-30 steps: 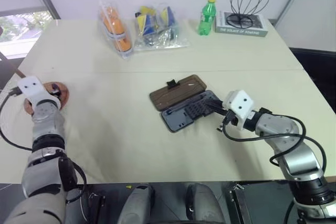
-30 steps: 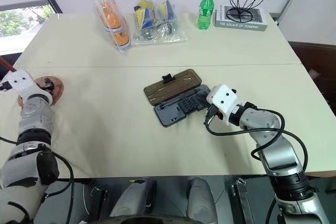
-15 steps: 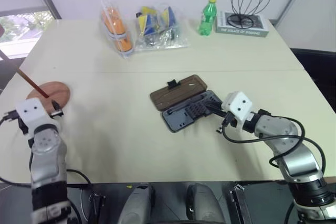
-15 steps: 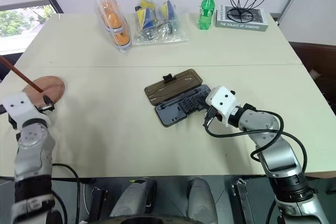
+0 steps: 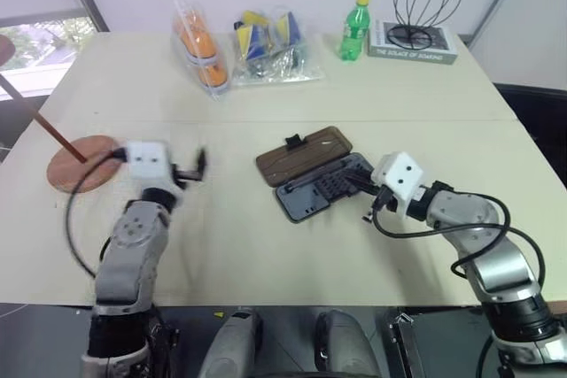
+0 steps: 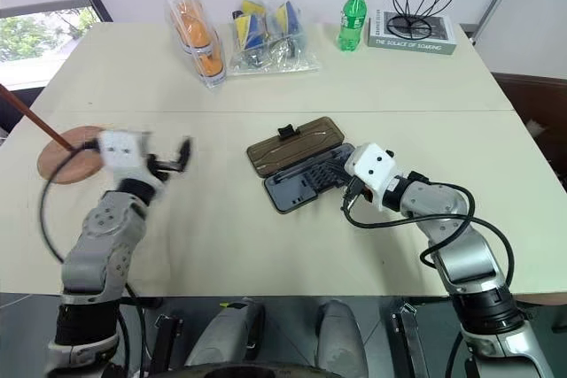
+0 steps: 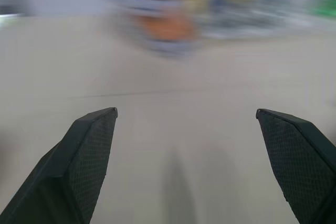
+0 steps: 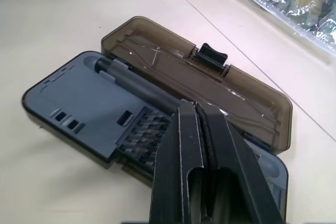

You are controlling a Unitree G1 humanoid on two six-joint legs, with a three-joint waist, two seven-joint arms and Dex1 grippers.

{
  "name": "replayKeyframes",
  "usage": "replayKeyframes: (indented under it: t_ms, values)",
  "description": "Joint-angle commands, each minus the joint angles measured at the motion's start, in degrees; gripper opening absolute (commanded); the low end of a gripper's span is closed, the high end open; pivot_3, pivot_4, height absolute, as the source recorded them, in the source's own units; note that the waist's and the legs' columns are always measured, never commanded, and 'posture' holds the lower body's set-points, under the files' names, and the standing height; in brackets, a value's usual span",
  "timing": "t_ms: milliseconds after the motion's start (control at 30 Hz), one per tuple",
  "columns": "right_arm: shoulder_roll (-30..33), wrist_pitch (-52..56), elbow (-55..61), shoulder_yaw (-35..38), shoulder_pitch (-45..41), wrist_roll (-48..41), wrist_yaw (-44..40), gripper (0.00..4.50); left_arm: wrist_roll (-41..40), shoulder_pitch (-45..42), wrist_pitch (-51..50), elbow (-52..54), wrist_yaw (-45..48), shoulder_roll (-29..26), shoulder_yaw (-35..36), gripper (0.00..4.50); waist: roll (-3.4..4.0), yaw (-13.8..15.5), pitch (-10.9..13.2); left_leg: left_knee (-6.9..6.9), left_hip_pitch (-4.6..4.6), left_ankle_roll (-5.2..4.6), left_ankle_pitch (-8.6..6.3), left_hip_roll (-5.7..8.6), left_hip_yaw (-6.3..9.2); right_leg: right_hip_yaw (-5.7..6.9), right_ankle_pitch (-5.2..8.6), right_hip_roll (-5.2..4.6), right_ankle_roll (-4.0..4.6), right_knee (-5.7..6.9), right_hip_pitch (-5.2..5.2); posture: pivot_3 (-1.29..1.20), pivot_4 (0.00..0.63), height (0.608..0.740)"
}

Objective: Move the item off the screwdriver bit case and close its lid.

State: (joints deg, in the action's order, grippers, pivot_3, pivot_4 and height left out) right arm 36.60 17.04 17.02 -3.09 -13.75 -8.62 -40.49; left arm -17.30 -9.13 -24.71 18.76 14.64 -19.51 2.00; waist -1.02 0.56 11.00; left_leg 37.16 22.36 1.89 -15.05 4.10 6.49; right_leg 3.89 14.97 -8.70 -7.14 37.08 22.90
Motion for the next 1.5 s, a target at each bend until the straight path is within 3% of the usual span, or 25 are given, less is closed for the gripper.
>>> replayKeyframes:
  t_ms: [33, 467, 1300, 1500]
  values:
    - [-0.48, -1.58, 0.30, 0.06, -1.32, 0.20, -0.20, 0.00, -1.67, -2.04, 2.26, -0.37, 7.80, -1.64, -2.07, 4.43, 0.00, 0.02, 0.00, 0.00, 0.00, -0.01, 0.00, 0.00, 0.01, 0.00, 0.00, 0.01, 0.00, 0.00, 0.00, 0.00, 0.150, 0.740]
    - [-0.54, -1.60, -1.63, 1.34, -3.94, -0.37, -0.15, 0.00, -3.20, -5.01, 2.51, -6.60, 16.03, -3.86, 0.06, 4.43, 0.00, 0.05, 0.00, 0.00, 0.00, -0.02, -0.01, -0.02, 0.03, 0.00, -0.01, 0.01, 0.01, 0.00, 0.01, 0.00, 0.150, 0.740]
    - [-2.50, 0.82, -4.48, 1.93, -9.99, -2.45, 0.01, 0.00, -2.77, -5.42, 2.62, -6.48, 16.11, -4.70, 0.86, 4.43, 0.02, 0.02, 0.01, -0.01, 0.01, -0.02, -0.01, -0.01, 0.04, 0.00, -0.01, 0.01, 0.01, -0.03, 0.02, 0.00, 0.150, 0.740]
    - [-2.37, 0.44, -4.87, 1.46, -10.25, -1.91, -0.03, 2.88, -2.47, -5.49, 2.83, -6.54, 16.02, -4.64, 0.64, 4.50, 0.02, 0.07, 0.01, -0.02, 0.02, -0.02, -0.01, -0.02, 0.04, -0.01, -0.01, 0.01, 0.01, -0.03, 0.04, 0.00, 0.150, 0.740]
